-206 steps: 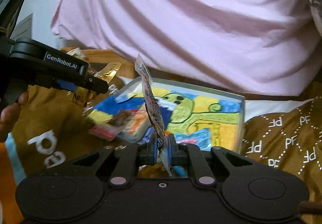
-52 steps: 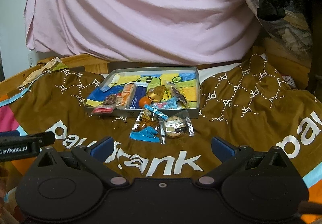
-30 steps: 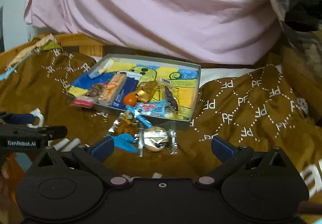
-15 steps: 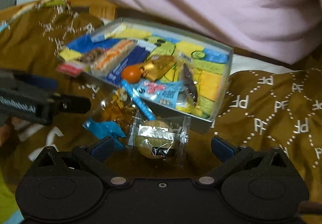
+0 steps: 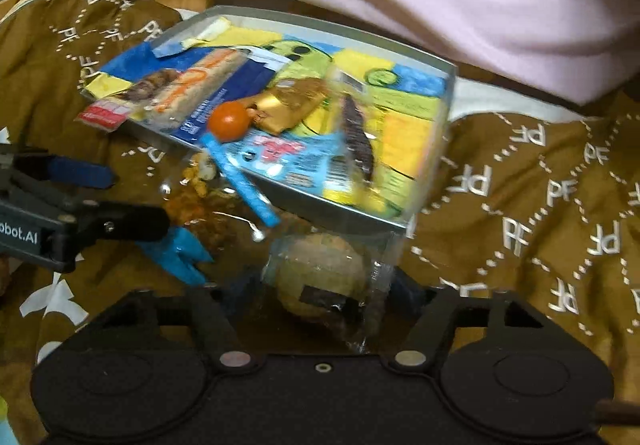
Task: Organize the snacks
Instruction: 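Grasp blue-orange candy pouch with left gripper while right gripper grasps round cake pack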
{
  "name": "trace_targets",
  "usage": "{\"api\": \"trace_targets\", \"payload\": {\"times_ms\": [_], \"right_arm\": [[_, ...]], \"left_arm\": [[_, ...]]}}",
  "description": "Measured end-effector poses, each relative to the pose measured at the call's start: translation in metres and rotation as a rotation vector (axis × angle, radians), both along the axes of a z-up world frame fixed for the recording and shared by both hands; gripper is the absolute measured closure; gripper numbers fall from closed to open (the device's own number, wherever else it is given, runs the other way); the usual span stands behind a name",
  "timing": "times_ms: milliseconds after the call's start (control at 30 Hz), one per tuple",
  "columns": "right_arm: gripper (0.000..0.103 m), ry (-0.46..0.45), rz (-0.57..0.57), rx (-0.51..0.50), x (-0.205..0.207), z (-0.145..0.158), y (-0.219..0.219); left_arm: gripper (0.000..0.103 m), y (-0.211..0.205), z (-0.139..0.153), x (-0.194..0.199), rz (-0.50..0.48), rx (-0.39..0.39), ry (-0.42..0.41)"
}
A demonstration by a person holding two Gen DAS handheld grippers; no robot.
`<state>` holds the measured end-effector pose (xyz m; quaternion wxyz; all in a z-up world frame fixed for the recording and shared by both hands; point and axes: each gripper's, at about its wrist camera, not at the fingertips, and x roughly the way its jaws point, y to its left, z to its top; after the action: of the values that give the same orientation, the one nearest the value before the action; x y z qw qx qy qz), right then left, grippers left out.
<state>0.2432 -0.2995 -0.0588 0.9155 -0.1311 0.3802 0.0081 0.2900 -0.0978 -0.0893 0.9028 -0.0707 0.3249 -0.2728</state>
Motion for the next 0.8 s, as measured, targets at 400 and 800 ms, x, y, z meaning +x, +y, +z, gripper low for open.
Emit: {"api": "trace_targets", "payload": {"times_ms": [400,800], "right_arm": [[0.034,0.014,-0.013,0.059,-0.007,0.011,-0.027],[0.02,0.016,-0.053,0.173,0.01,0.004,-0.029]], "left_arm": [[0.025,-0.038,0.0,0.0,-0.157,0.107,-0.078],[0.044,-0.046,-0.004,-0.006,-0.14,0.176,-0.069]]}}
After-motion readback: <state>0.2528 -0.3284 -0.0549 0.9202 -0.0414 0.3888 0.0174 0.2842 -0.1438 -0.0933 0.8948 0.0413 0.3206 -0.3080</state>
